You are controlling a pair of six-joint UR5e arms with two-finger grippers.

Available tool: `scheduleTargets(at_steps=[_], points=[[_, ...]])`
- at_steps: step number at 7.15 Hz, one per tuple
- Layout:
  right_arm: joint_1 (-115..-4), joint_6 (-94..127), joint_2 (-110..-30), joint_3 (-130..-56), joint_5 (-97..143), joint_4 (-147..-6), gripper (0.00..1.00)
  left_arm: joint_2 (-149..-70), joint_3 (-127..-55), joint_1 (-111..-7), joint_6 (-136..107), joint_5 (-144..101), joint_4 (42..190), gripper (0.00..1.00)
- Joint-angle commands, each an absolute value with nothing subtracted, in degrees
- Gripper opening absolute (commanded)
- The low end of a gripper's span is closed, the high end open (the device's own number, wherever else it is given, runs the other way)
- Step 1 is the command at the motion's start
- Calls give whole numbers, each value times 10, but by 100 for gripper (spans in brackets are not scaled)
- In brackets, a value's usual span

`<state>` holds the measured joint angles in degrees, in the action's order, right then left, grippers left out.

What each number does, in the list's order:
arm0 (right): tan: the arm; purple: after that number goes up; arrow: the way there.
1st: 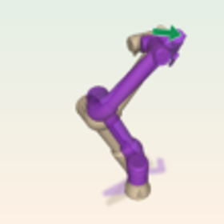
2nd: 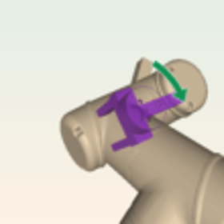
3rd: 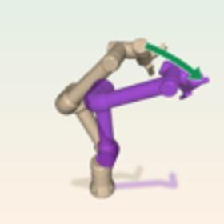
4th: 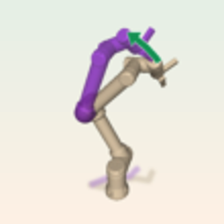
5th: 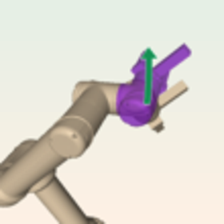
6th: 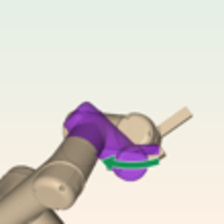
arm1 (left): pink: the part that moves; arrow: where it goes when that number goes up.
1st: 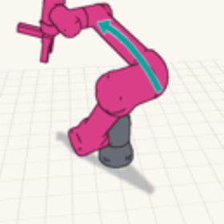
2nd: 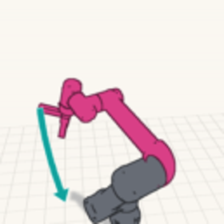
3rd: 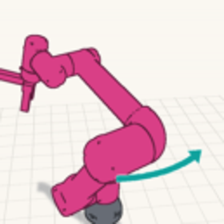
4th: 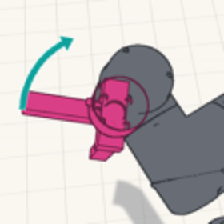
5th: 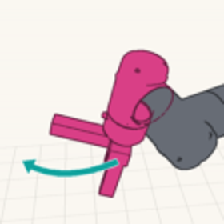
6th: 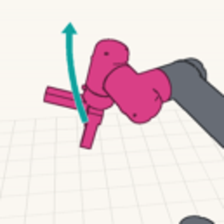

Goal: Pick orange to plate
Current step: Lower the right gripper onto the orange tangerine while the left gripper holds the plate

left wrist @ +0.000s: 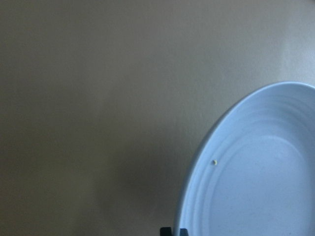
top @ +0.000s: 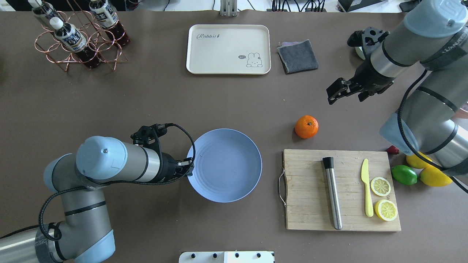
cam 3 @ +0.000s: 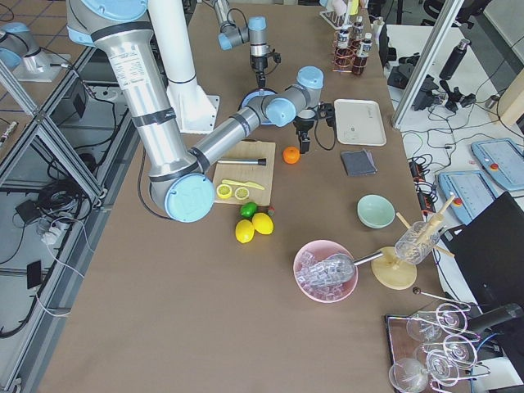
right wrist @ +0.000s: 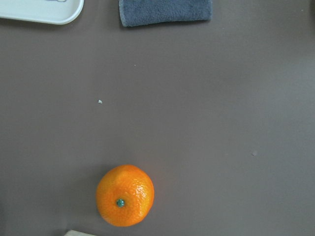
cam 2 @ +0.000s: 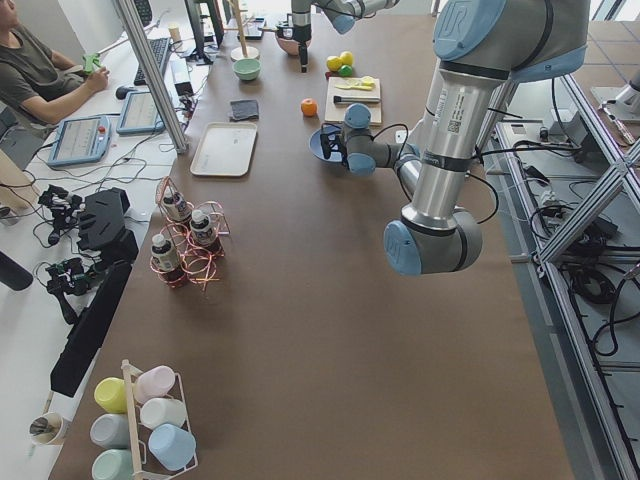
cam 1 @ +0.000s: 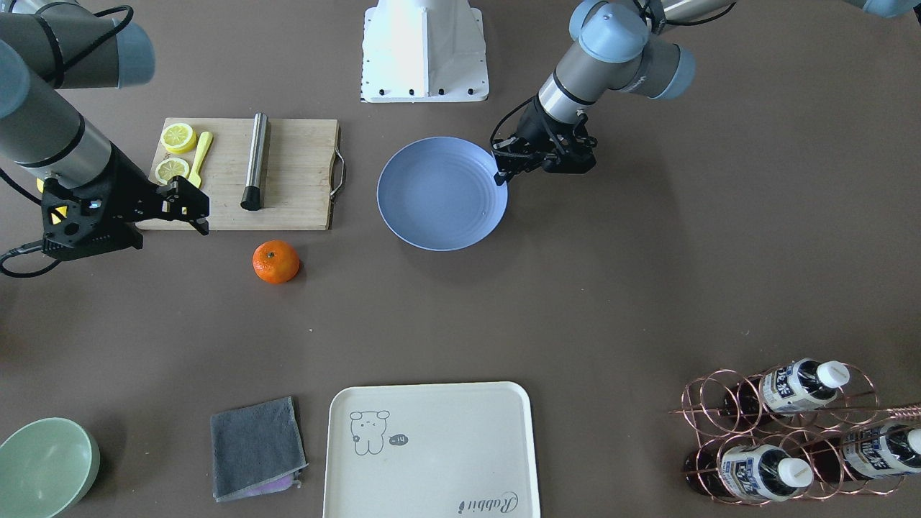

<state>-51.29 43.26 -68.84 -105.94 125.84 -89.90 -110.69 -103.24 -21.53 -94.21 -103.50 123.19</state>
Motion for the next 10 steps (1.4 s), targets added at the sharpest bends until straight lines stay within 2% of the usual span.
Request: scheduleTargets(at_steps=[1,5,6,7,10], points=[[-478,454,-674,-1051,1230,-899,100,-1104,-1031,-199,-943,-1023,1230,0],[-450,463,-650,-1005,1206,-883,100,-1108,-1029,-178,-944,-1022,1230,0],[-442,490,-650,-974,1205,-830,100,-1103,-1031,-178,-943,-1002,1230,97],[-433,504,-650,-944,1203,-781,100,-1104,-1034,-178,-942,-981,1230,98],[-405,522,-650,-933,1183,-776,100,-1109,-1038,-178,-943,-981,1230,98]])
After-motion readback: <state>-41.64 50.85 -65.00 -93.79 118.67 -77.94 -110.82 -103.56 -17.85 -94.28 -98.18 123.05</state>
